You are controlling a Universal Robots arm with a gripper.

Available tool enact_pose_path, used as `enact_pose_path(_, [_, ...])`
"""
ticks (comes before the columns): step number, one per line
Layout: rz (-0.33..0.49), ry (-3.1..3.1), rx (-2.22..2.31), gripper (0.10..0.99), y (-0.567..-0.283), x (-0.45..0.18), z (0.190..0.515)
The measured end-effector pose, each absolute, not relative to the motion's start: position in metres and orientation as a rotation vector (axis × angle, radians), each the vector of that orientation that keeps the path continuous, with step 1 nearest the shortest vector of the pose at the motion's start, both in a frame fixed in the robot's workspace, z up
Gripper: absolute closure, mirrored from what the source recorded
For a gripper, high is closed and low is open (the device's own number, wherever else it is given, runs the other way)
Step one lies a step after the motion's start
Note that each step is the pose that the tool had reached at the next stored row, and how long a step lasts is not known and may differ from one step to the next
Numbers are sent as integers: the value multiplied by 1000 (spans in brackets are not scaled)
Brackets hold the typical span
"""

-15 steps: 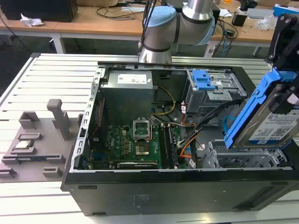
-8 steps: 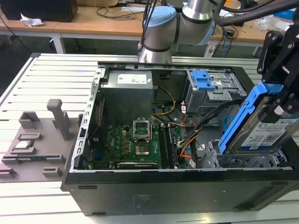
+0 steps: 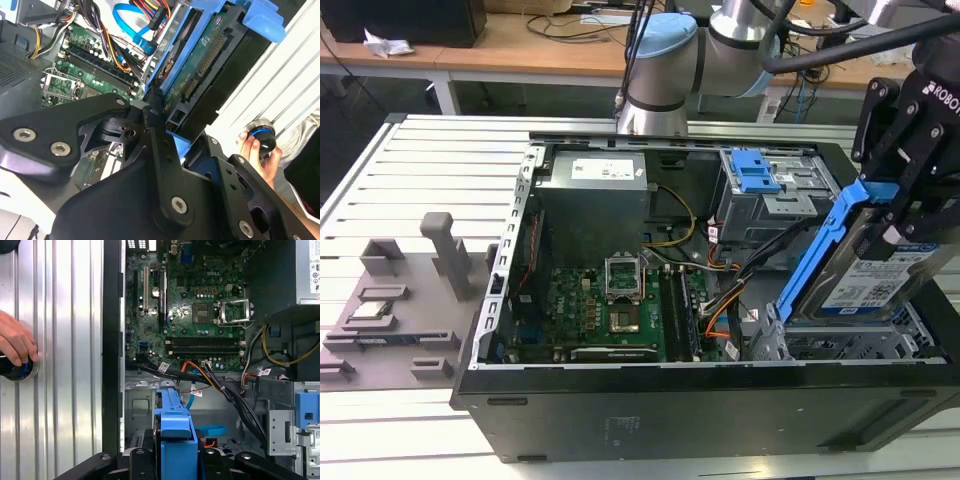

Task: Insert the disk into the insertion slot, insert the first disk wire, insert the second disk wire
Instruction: 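Insert the disk into the insertion slot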

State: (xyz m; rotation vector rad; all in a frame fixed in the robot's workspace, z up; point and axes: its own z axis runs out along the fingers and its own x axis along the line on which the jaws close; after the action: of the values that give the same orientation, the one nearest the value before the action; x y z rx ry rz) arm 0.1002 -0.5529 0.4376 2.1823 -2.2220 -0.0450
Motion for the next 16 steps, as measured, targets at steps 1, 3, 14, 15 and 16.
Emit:
enact_pose_path(1, [-45, -2222, 2182, 722, -553, 100, 436])
enact_pose_path(3, [-45, -2222, 2182, 722, -553, 100, 431])
enact_pose_path(14, [-45, -2222, 2182, 722, -553, 100, 403])
enact_pose_path(15, [-45, -2222, 2182, 722, -553, 100, 400])
enact_pose_path(16, [-45, -2222, 2182, 722, -553, 100, 398])
